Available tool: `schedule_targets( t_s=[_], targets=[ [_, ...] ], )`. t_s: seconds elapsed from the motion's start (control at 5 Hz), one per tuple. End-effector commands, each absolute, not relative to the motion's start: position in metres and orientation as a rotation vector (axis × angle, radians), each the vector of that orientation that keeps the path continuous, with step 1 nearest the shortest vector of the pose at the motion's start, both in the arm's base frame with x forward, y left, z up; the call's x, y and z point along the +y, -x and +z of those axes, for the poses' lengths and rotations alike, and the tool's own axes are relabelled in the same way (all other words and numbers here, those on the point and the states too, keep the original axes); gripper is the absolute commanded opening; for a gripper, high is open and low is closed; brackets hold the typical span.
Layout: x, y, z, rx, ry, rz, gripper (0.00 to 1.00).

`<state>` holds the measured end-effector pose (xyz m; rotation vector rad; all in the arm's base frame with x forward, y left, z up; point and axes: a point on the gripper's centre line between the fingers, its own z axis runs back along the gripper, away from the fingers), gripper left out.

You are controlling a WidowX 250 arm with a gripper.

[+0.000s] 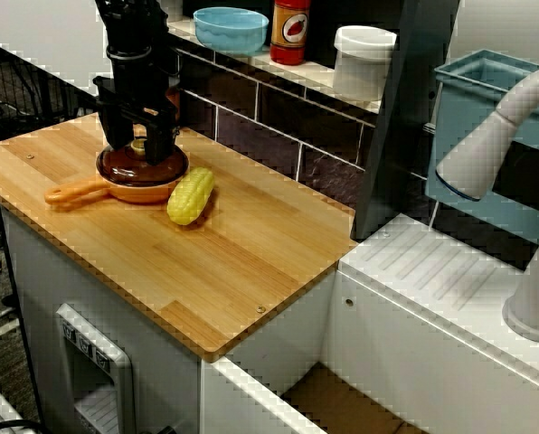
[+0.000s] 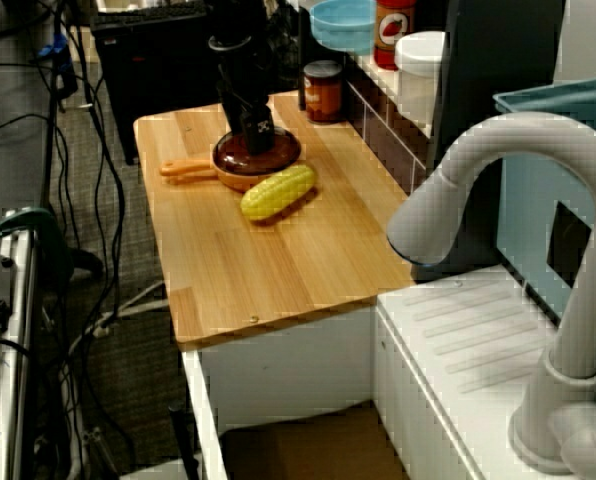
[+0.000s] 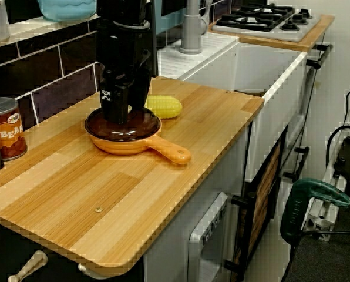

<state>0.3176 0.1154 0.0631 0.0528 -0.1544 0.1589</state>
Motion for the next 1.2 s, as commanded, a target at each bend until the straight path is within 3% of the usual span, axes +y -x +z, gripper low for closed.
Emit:
schedule_targets(
  t_s=[0.0,1.0],
  targets=[
    [0.120,-0.313,0.081,-0.204,-0.055,0.164,1.00],
    [0.121,-0.307,0.096,-0.214,-0.014,0.171,1.00]
  ],
)
